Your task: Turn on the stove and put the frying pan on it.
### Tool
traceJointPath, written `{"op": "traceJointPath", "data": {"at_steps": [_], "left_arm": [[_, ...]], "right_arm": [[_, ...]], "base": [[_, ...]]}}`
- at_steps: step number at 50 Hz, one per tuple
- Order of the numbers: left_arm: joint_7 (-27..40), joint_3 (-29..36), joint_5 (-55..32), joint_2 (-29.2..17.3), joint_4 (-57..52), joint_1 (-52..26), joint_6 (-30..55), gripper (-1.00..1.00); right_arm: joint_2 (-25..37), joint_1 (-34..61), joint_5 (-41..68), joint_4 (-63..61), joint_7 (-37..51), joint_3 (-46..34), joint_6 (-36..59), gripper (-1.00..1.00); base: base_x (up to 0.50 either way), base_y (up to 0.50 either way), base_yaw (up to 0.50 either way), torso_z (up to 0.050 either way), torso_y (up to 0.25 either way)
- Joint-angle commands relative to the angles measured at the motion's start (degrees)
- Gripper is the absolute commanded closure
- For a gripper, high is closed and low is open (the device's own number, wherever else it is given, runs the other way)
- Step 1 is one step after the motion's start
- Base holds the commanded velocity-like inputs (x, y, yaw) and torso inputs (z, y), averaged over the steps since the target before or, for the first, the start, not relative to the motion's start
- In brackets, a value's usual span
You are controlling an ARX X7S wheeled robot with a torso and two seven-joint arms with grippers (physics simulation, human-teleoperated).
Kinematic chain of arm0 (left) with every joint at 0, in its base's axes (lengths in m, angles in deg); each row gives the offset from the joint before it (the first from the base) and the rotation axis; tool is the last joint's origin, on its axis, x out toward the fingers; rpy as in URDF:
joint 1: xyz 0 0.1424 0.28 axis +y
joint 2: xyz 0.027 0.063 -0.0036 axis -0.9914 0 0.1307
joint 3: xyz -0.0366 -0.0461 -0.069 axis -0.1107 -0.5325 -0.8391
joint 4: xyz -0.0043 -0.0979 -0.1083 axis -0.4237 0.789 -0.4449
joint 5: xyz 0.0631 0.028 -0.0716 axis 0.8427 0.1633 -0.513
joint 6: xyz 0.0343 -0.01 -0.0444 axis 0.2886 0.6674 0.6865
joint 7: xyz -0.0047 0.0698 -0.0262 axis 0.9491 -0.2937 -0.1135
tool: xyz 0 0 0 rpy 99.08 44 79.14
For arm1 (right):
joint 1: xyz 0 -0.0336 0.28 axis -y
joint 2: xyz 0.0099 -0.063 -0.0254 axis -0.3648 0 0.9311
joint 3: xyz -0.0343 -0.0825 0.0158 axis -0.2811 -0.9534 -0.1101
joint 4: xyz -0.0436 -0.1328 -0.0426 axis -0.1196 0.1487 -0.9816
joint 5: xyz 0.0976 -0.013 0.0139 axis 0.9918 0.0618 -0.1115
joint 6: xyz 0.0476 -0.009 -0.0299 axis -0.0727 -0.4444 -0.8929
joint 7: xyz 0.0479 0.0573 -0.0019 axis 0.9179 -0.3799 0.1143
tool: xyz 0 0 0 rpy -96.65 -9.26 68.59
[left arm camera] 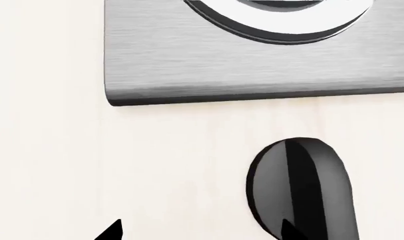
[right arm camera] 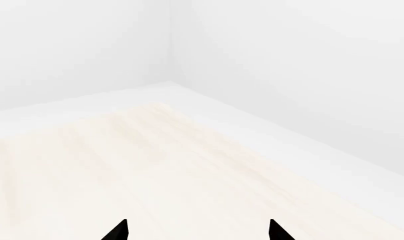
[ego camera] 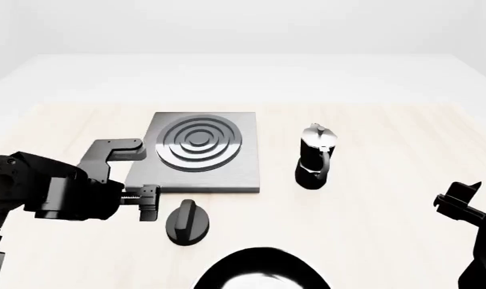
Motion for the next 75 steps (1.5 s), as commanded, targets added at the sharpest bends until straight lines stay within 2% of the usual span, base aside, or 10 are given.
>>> {"op": "traceJointPath", "data": {"at_steps": [1, 35, 61, 75], "left_arm": [[-5.97, 3.45, 2.88, 0.45, 0.97, -0.32, -1.32, -1.0], [-18.68, 11.5, 10.69, 5.29, 9.71, -0.17, -8.22, -1.0], [-20.7, 13.57, 12.75, 6.64, 12.87, 0.01, -10.14, -1.0], [-23.12, 15.32, 11.52, 6.17, 8.18, 0.76, -7.65, -1.0]], "right_arm": [[0.14, 0.24, 0.12, 0.13, 0.16, -0.29, 0.26, -1.0], [0.33, 0.23, 0.62, 0.55, 0.48, -0.58, 0.22, -1.0], [0.46, 0.15, 1.05, 0.25, 0.76, -0.45, 0.21, -1.0], [0.53, 0.26, 1.19, 0.47, 0.94, -0.63, 0.09, -1.0]], "base": [[0.0, 0.0, 0.0, 0.0, 0.0], [0.0, 0.0, 0.0, 0.0, 0.0], [0.0, 0.0, 0.0, 0.0, 0.0], [0.0, 0.0, 0.0, 0.0, 0.0]]}}
